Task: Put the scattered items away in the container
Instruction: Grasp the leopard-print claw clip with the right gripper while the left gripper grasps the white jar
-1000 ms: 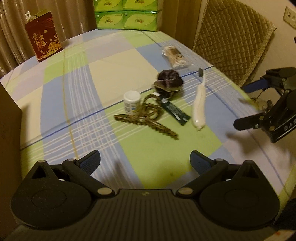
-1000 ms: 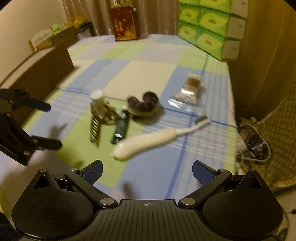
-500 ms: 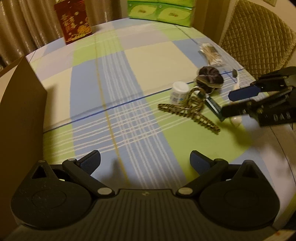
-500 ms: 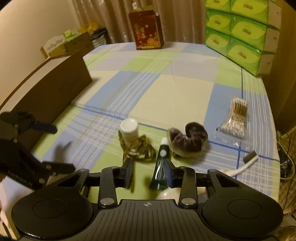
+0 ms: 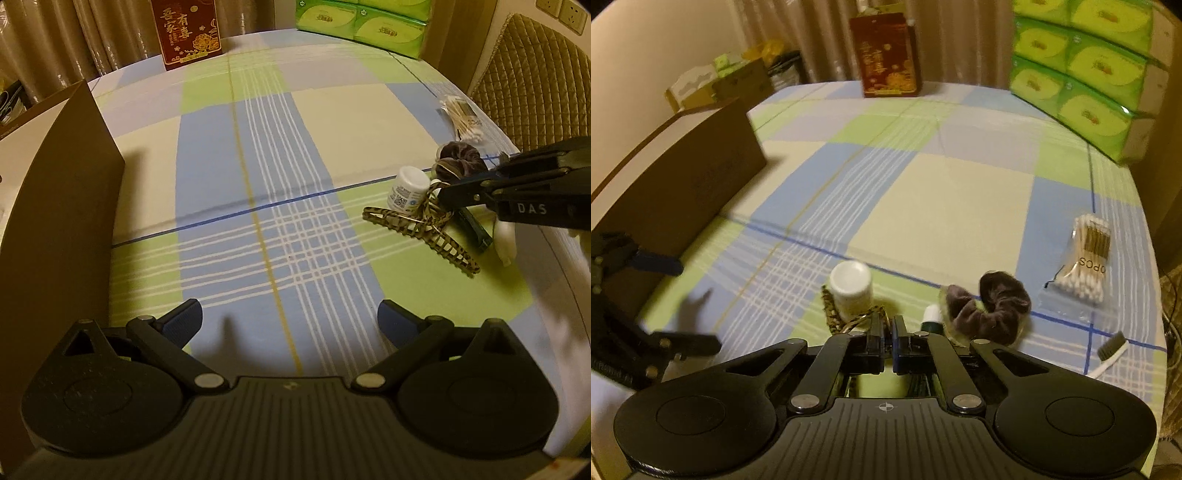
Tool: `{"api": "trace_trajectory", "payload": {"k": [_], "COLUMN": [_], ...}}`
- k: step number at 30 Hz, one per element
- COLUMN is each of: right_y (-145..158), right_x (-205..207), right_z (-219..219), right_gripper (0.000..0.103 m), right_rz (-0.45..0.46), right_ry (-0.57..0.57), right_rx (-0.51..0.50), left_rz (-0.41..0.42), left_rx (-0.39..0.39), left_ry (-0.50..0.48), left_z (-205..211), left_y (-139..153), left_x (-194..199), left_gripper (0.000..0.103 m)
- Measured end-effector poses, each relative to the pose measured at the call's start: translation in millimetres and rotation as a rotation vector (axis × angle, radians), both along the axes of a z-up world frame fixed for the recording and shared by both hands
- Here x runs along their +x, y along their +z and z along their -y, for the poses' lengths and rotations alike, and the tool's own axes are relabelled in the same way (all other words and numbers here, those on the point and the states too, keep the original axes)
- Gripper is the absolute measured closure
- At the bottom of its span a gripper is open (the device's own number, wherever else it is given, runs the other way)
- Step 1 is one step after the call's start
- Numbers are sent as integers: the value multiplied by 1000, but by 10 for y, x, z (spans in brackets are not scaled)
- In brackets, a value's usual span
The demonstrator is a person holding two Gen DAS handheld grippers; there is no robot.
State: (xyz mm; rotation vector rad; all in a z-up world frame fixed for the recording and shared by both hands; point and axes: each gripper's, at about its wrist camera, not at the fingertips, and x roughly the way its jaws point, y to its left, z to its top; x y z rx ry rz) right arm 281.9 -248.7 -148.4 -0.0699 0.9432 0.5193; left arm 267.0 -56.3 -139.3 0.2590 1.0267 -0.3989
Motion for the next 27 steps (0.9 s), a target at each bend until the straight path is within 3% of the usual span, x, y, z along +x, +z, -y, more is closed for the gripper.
{"api": "trace_trajectory", "payload": {"k": [10,27], "right_y": [96,225], "right_x": [-424,-880], "right_z": [169,812], "right_gripper": [103,103], "right_rz": [-71,-136], "right_ry": [57,-123], "right_rx": [-3,14], "left_rz": [3,47], "left_rx": [-11,-73], "left_ry": [-23,-227], "left_z": [-61,673], "left_y": [54,46], "left_x": [-45,81], "left_gripper": [4,10]}}
